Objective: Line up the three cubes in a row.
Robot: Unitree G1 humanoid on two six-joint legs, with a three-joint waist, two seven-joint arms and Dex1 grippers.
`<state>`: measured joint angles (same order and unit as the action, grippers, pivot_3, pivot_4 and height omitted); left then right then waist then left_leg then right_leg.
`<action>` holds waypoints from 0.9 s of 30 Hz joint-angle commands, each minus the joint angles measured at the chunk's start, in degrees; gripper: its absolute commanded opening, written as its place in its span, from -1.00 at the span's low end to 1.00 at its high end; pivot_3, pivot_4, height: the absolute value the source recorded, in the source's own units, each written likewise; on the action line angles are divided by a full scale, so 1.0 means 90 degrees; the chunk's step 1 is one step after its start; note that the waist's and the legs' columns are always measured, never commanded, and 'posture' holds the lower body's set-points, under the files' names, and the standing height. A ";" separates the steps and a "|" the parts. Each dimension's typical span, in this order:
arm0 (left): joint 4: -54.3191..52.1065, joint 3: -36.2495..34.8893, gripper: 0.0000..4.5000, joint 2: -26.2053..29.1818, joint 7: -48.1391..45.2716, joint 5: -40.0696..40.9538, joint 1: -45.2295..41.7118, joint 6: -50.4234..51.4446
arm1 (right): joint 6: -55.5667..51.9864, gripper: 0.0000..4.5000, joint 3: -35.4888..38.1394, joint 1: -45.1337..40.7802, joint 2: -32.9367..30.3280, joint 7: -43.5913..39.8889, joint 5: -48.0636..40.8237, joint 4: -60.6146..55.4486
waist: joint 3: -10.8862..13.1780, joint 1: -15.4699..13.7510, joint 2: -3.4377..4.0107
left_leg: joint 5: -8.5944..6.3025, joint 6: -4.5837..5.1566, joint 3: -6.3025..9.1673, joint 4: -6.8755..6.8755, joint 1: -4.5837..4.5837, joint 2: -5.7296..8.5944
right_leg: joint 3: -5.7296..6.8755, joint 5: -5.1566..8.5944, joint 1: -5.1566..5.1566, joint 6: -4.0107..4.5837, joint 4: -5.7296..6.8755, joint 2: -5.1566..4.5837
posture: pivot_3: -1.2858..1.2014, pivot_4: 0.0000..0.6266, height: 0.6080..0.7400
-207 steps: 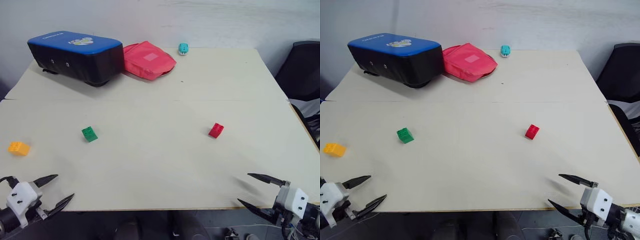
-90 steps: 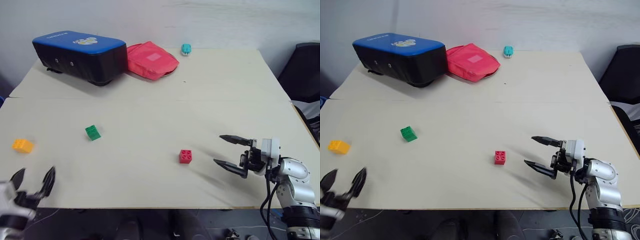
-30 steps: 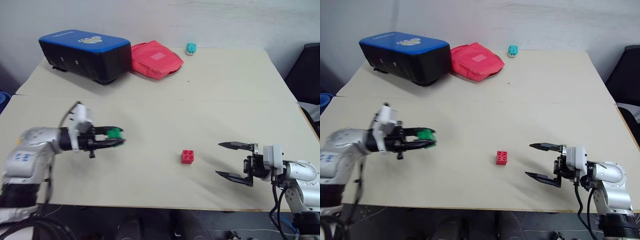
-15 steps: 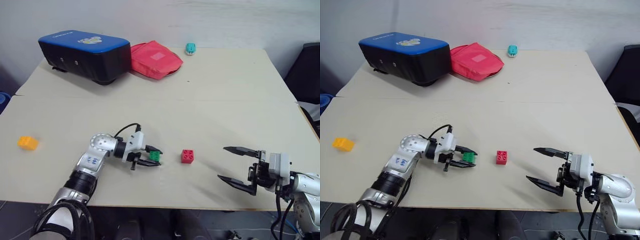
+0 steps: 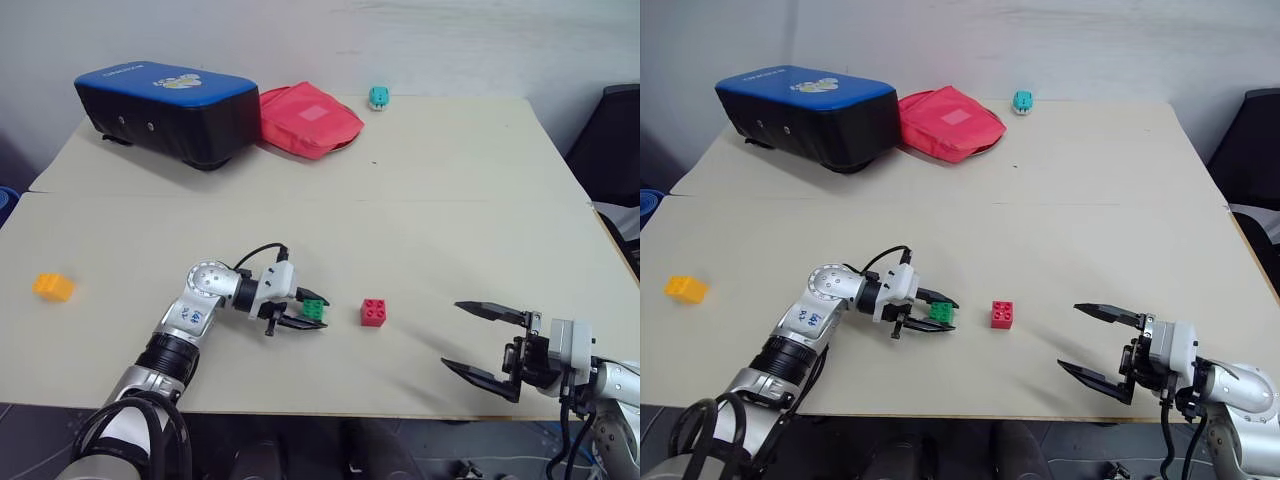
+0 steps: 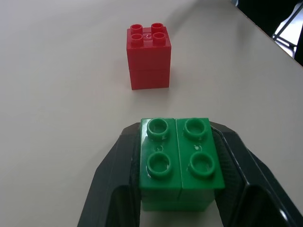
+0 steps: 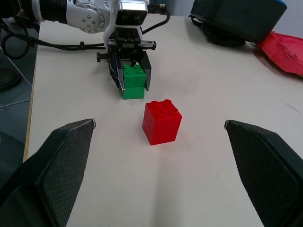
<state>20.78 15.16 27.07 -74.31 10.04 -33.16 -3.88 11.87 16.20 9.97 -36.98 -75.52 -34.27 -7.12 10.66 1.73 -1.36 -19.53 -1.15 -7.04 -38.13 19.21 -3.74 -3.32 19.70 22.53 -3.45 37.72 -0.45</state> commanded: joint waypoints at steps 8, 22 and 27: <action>-0.0205 -0.0020 -0.33 0.0486 0.0057 -0.0231 0.0126 0.0471 | 0.0357 1.00 -0.0033 -0.0055 0.0177 -0.0195 -0.0006 0.0227 | -0.0001 0.0051 0.0003 | 0.0003 -0.0005 0.0000 0.0005 -0.0002 -0.0004 | -0.0001 0.0001 0.0002 0.0001 0.0005 0.0003 | 0.03 -0.52 1.00; -0.0538 -0.0581 0.73 0.0421 0.0248 0.0235 0.0288 0.0520 | -0.0068 1.00 -0.0188 -0.0213 0.0091 0.0182 0.0009 -0.0227 | -0.0001 -0.0007 0.0002 | 0.0002 -0.0004 0.0000 0.0003 0.0009 -0.0002 | 0.0000 0.0001 0.0012 0.0001 0.0003 -0.0002 | 0.03 -0.52 1.00; -0.0815 -0.0891 0.73 0.0855 -0.0048 0.0420 0.0858 0.0433 | -0.0057 1.00 -0.0230 -0.0233 0.0102 0.0163 0.0040 -0.0189 | -0.0001 0.0010 0.0002 | 0.0002 -0.0005 0.0000 0.0007 0.0009 -0.0004 | 0.0001 0.0001 0.0013 0.0002 0.0003 -0.0002 | 0.03 -0.52 1.00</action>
<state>15.67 9.46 32.54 -73.28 12.26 -27.59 1.22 11.19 13.88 8.12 -35.54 -74.09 -33.40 -7.51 10.65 1.83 -1.34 -19.51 -1.19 -7.04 -38.07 19.28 -3.78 -3.32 19.71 22.64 -3.43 37.75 -0.47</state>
